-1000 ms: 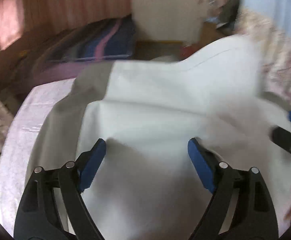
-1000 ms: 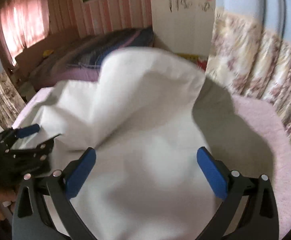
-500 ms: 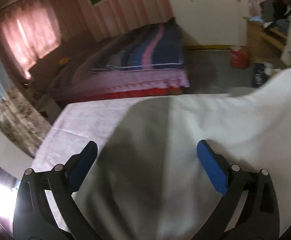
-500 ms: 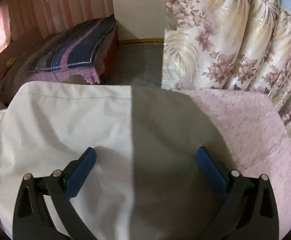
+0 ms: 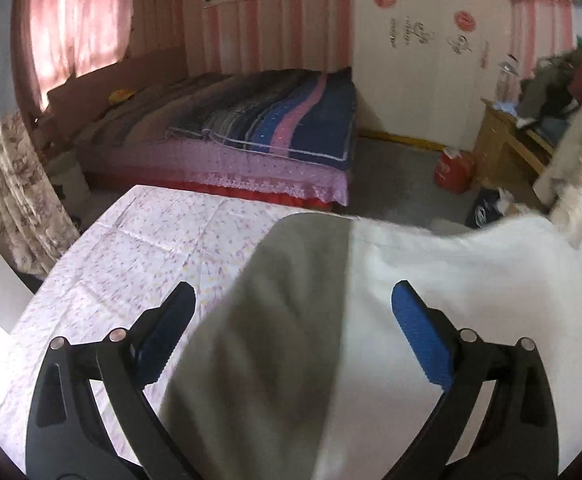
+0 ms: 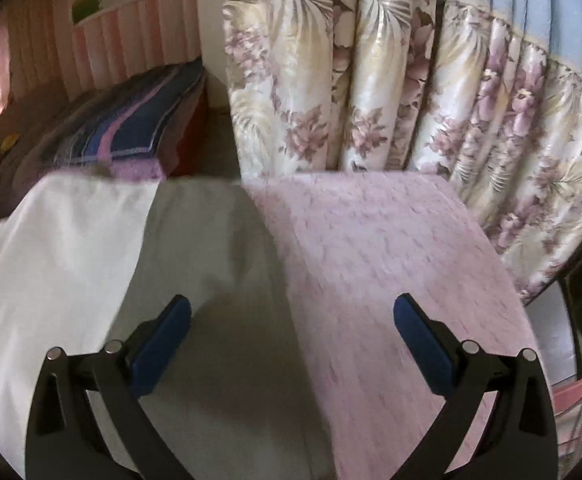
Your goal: Fold large clothes
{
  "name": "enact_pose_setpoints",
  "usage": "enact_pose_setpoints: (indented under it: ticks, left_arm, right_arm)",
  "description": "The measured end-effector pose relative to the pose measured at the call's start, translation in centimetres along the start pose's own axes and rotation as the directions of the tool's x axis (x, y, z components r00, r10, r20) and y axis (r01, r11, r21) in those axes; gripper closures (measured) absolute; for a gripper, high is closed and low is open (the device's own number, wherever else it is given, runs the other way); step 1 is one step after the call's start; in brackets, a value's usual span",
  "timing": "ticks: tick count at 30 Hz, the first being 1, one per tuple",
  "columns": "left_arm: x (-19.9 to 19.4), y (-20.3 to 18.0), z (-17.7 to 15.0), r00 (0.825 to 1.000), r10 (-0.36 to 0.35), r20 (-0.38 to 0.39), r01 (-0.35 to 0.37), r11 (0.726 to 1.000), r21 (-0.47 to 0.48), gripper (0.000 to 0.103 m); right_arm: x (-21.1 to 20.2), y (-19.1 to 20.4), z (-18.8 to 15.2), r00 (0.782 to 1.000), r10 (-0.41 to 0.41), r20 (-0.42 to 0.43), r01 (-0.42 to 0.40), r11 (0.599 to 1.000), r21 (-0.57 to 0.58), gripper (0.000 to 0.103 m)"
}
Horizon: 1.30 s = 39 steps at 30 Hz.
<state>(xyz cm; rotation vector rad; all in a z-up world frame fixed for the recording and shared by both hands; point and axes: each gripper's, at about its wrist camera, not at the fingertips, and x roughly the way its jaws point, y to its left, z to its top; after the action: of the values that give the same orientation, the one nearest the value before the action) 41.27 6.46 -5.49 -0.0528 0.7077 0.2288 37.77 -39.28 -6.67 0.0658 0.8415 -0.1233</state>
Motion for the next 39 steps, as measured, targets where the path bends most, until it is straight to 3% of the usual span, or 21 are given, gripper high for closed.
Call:
enact_pose_setpoints:
  ticks: [5, 7, 9, 12, 15, 18, 22, 24, 27, 33, 34, 35, 39]
  left_arm:
    - [-5.5, -3.0, -2.5, 0.998, -0.07, 0.01, 0.069, 0.995, 0.072, 0.003]
    - [-8.0, -4.5, -3.9, 0.998, -0.046, 0.04, 0.041, 0.993, 0.109, 0.003]
    - [-9.8, -5.7, -5.1, 0.998, -0.044, 0.048, 0.038, 0.992, 0.122, 0.003]
    - [-13.0, -7.3, -6.7, 0.993, -0.099, 0.071, 0.09, 0.989, 0.117, 0.003]
    - [-15.6, -10.5, -8.0, 0.984, -0.148, 0.1, 0.127, 0.973, 0.191, 0.003]
    - [-16.8, -13.4, -8.2, 0.977, -0.179, 0.113, 0.145, 0.955, 0.257, 0.003]
    - [-16.6, -15.5, -8.6, 0.967, -0.245, 0.074, 0.22, 0.944, 0.245, 0.003]
    - [-15.7, -16.0, -8.7, 0.971, -0.232, 0.062, 0.211, 0.948, 0.237, 0.004]
    - [-14.4, -15.4, -8.6, 0.975, -0.217, 0.04, 0.203, 0.952, 0.231, 0.004]
    - [-10.8, -13.1, -7.8, 0.98, -0.199, -0.006, 0.196, 0.961, 0.194, 0.004]
    - [-10.4, -13.0, -7.8, 0.977, -0.215, -0.015, 0.214, 0.96, 0.18, 0.005]
    - [-10.2, -13.0, -7.8, 0.97, -0.243, -0.019, 0.243, 0.956, 0.164, 0.005]
    - [-10.2, -15.4, -8.1, 0.947, -0.321, -0.026, 0.321, 0.93, 0.182, 0.005]
  right_arm:
    - [-4.5, -1.5, -3.5, 0.995, 0.083, 0.06, -0.084, 0.997, 0.002, 0.002]
    - [-5.8, -2.6, -4.9, 0.988, 0.13, 0.086, -0.13, 0.991, -0.004, 0.002]
    - [-6.2, -3.5, -5.8, 0.983, 0.162, 0.087, -0.16, 0.987, -0.029, 0.002]
    - [-6.9, -5.3, -7.2, 0.971, 0.237, 0.046, -0.236, 0.972, -0.023, 0.002]
    - [-7.7, -6.4, -8.0, 0.969, 0.245, 0.03, -0.244, 0.969, -0.026, 0.002]
    - [-8.3, -7.2, -8.4, 0.979, 0.202, 0.038, -0.201, 0.979, -0.041, 0.002]
    - [-8.7, -8.5, -8.4, 0.973, 0.228, 0.044, -0.229, 0.973, 0.008, 0.002]
    - [-8.4, -8.5, -8.0, 0.959, 0.281, 0.037, -0.281, 0.959, 0.024, 0.002]
    - [-7.8, -7.0, -7.3, 0.958, 0.285, 0.033, -0.285, 0.958, 0.016, 0.003]
    - [-5.0, -2.6, -6.2, 0.955, 0.296, -0.036, -0.297, 0.954, -0.031, 0.015]
    - [-4.5, -2.0, -6.2, 0.954, 0.294, -0.053, -0.296, 0.954, -0.039, 0.028]
    - [-3.9, -1.4, -6.3, 0.953, 0.292, -0.077, -0.296, 0.954, -0.047, 0.033]
    - [-1.7, -0.2, -7.1, 0.961, 0.249, -0.122, -0.255, 0.966, -0.036, 0.03]
